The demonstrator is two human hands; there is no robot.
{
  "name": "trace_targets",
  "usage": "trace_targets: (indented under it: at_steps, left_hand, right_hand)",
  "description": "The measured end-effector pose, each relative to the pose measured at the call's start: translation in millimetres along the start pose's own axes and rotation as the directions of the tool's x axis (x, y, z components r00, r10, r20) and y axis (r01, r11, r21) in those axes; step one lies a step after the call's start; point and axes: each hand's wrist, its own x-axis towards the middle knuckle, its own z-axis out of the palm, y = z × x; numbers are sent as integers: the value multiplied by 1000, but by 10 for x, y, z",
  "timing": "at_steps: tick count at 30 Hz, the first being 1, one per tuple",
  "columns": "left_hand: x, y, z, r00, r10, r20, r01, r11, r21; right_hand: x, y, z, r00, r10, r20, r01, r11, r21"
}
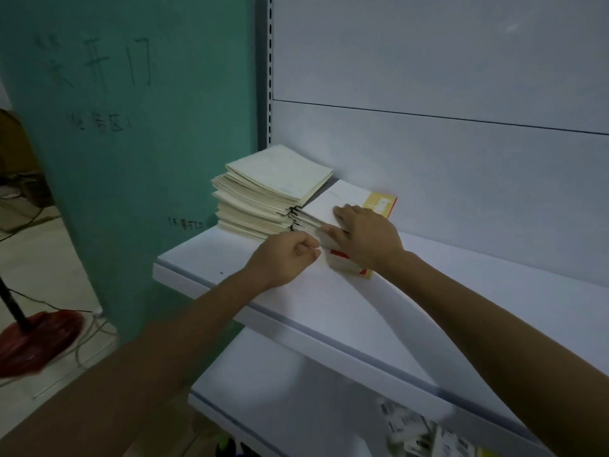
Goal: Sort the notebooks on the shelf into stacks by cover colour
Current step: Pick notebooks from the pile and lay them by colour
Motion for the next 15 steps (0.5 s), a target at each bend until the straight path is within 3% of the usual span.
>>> trace_targets:
  at_steps: [4,8,11,15]
  left_hand:
    - [119,29,-106,997,10,71,5,976,-219]
    - [140,162,-167,961,-189,203,269,814,-516]
    - [127,187,-223,924,-205,321,366,712,-599]
    - [96,210,-282,898,-178,403,414,652,-635]
  right_hand:
    - [-190,-126,-82,998,0,-56,-5,996,-85]
    - [-350,-218,-145,996,48,-76,-51,998,-44]
    - [-410,-297,-194,989,141,-45,-141,990,20]
    - [-401,-346,-296,975,224,12,-222,961,167]
